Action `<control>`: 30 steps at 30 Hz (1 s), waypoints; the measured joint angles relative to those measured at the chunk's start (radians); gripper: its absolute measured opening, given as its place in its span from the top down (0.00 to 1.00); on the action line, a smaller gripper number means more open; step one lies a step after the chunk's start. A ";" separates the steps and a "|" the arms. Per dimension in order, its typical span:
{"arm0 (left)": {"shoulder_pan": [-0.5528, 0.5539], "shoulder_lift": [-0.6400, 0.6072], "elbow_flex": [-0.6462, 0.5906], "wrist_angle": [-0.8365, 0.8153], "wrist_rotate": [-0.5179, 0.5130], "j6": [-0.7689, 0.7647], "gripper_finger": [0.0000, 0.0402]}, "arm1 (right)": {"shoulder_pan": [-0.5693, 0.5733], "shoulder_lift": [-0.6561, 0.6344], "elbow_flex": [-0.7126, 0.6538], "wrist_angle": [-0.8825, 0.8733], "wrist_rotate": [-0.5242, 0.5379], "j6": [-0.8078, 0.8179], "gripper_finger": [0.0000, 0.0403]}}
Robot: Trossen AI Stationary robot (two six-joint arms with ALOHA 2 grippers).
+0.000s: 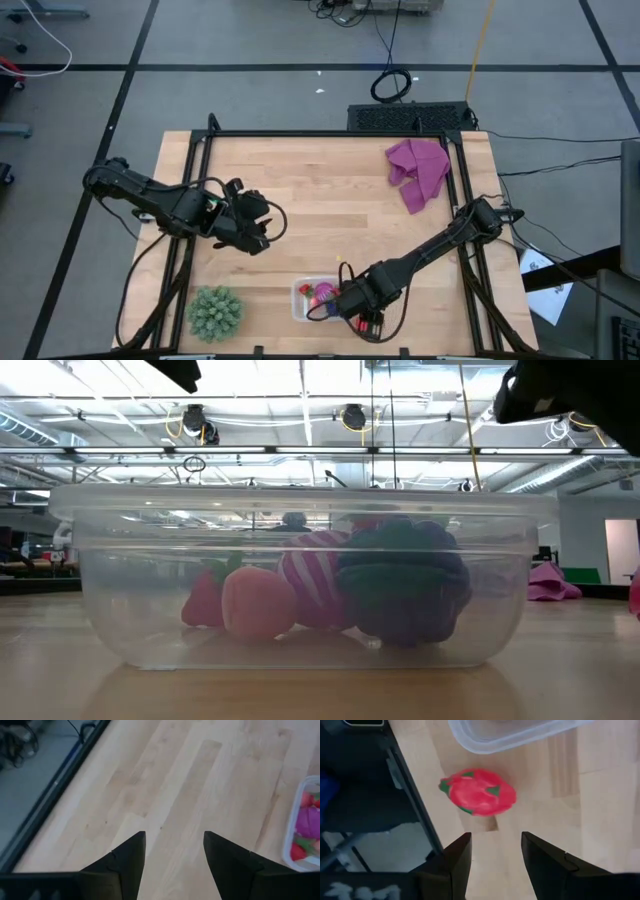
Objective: Pick and placing Produce into tupperware
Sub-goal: Put the dragon fruit into the transparent bin
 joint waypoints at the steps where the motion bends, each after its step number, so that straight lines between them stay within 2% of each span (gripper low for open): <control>1: 0.001 0.000 0.000 0.000 -0.010 0.011 0.48 | 0.003 0.000 0.000 0.006 -0.001 0.018 0.60; 9: 0.014 0.000 0.000 -0.008 -0.035 0.050 0.48 | -0.004 0.000 0.000 0.067 -0.075 0.164 0.53; 13: 0.025 0.000 0.000 -0.008 -0.046 0.081 0.48 | -0.005 0.000 0.000 0.074 -0.078 0.202 0.49; 17: 0.035 0.000 0.000 -0.009 -0.052 0.109 0.48 | -0.005 0.000 0.000 0.086 -0.074 0.200 0.47; 25: 0.062 0.000 0.000 -0.009 -0.052 0.154 0.48 | -0.007 0.000 0.000 0.106 -0.072 0.077 0.47; 30: 0.062 0.000 0.000 -0.012 -0.051 0.170 0.48 | -0.009 0.000 0.000 0.179 -0.070 0.040 0.47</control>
